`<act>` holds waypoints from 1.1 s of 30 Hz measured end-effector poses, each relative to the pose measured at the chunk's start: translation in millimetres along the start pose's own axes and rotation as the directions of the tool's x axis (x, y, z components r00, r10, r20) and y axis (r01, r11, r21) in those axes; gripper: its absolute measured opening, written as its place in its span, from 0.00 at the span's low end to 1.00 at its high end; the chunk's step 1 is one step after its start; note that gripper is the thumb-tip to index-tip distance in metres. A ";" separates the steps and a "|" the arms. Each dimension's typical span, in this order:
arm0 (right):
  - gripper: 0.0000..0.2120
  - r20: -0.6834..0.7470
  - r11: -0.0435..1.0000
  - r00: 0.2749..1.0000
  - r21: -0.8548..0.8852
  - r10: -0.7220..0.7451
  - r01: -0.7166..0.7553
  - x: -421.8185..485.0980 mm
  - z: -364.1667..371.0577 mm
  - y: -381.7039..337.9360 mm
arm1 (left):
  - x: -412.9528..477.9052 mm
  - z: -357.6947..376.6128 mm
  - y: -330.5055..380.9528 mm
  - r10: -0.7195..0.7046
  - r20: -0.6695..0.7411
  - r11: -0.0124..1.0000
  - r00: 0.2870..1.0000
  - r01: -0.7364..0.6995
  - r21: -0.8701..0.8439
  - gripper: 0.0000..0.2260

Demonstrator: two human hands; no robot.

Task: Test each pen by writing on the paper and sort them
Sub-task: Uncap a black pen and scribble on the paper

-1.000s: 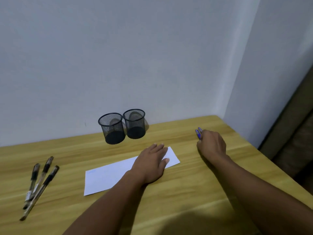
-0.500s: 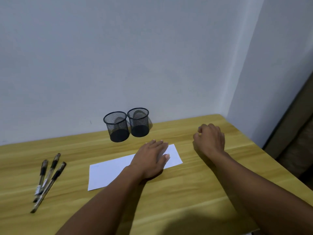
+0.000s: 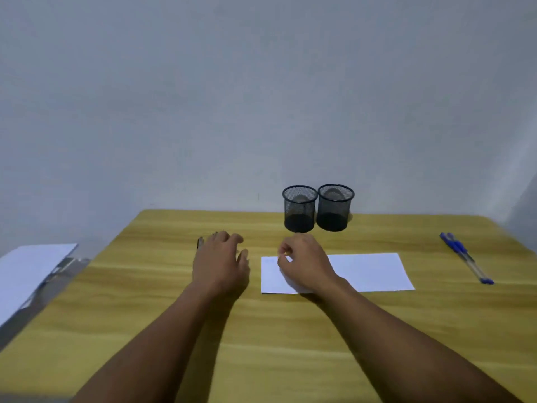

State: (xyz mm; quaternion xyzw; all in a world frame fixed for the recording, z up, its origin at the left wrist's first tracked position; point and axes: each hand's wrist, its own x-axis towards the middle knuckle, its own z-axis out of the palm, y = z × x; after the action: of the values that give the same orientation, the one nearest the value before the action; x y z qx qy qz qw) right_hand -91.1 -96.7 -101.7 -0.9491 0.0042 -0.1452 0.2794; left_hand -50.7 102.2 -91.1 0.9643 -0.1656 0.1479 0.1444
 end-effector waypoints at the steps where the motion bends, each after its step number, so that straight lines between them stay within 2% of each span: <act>1: 0.07 0.012 0.999 1.000 -0.041 -0.018 0.019 0.2 9.9 -3.7 | -1.2 -2.3 -12.7 -0.032 0.013 0.999 0.999 0.032 0.031 0.16; 3: 0.09 0.031 0.995 0.999 -0.094 -0.024 0.027 -0.3 25.0 -6.4 | -1.9 -4.6 -30.4 -0.066 0.062 0.992 0.996 0.059 0.108 0.15; 6: 0.10 -0.019 0.994 1.000 -0.106 -0.018 0.016 -3.6 37.0 -5.3 | -1.2 -4.6 -38.3 -0.074 0.101 0.982 0.992 0.056 0.178 0.12; 8: 0.10 -0.054 0.994 0.998 -0.107 -0.026 0.020 -4.9 40.6 -3.6 | 0.6 -3.8 -35.5 -0.083 0.099 0.981 0.992 0.064 0.181 0.11; 11: 0.10 -0.033 0.995 0.999 -0.105 -0.008 0.005 -3.3 39.0 -3.0 | 5.7 -2.7 -29.9 -0.130 0.103 0.983 0.986 0.115 0.140 0.08; 14: 0.09 -0.019 0.998 1.000 -0.065 0.007 -0.008 1.4 35.6 -4.4 | 11.1 -2.2 -25.5 -0.153 0.096 0.988 0.984 0.153 0.008 0.09; 16: 0.09 -0.053 0.999 0.999 0.041 0.000 0.003 4.7 33.3 -9.5 | 16.6 -4.1 -24.1 -0.171 0.085 0.950 0.982 0.187 -0.251 0.10; 18: 0.08 -0.027 0.961 0.999 0.276 0.046 -0.037 8.8 30.1 -22.5 | 24.0 -9.7 -21.0 -0.207 0.083 0.828 0.975 0.220 -0.516 0.11; 19: 0.08 0.036 0.913 0.996 0.397 0.083 -0.091 10.9 28.4 -31.4 | 27.8 -13.6 -19.2 -0.242 0.091 0.753 0.966 0.247 -0.610 0.11; 20: 0.08 0.113 0.855 0.988 0.495 0.110 -0.152 12.5 26.9 -41.2 | 31.2 -17.4 -17.7 -0.280 0.108 0.659 0.954 0.272 -0.701 0.11; 22: 0.09 0.241 0.729 0.963 0.636 0.122 -0.251 14.5 26.5 -57.9 | 35.7 -25.9 -12.8 -0.320 0.186 0.409 0.929 0.312 -0.857 0.08; 24: 0.10 0.322 0.573 0.943 0.758 0.087 -0.312 14.0 26.0 -68.0 | 37.8 -33.4 -8.8 -0.326 0.232 0.222 0.917 0.313 -0.924 0.08; 26: 0.11 0.358 0.456 0.933 0.823 0.050 -0.340 11.3 23.3 -72.9 | 38.5 -35.5 -7.3 -0.339 0.257 0.114 0.905 0.311 -0.943 0.09; 29: 0.14 0.378 0.348 0.925 0.863 0.039 -0.367 8.7 18.7 -72.7 | 37.7 -30.6 -5.4 -0.352 0.310 -0.014 0.883 0.327 -0.945 0.11; 31: 0.14 0.390 0.298 0.920 0.873 0.047 -0.385 8.7 16.1 -69.9 | 37.1 -27.0 -2.9 -0.351 0.321 -0.049 0.880 0.325 -0.945 0.13; 33: 0.13 0.388 0.305 0.919 0.869 0.066 -0.389 10.3 11.5 -66.0 | 37.5 -24.8 -0.7 -0.346 0.327 -0.067 0.880 0.324 -0.944 0.14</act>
State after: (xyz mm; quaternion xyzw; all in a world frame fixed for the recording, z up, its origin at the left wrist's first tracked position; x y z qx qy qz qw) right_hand -82.8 -35.9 -73.0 -0.6148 0.0165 0.0561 0.7865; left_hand -22.6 100.6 -56.1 0.5988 0.0227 -0.0406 0.7996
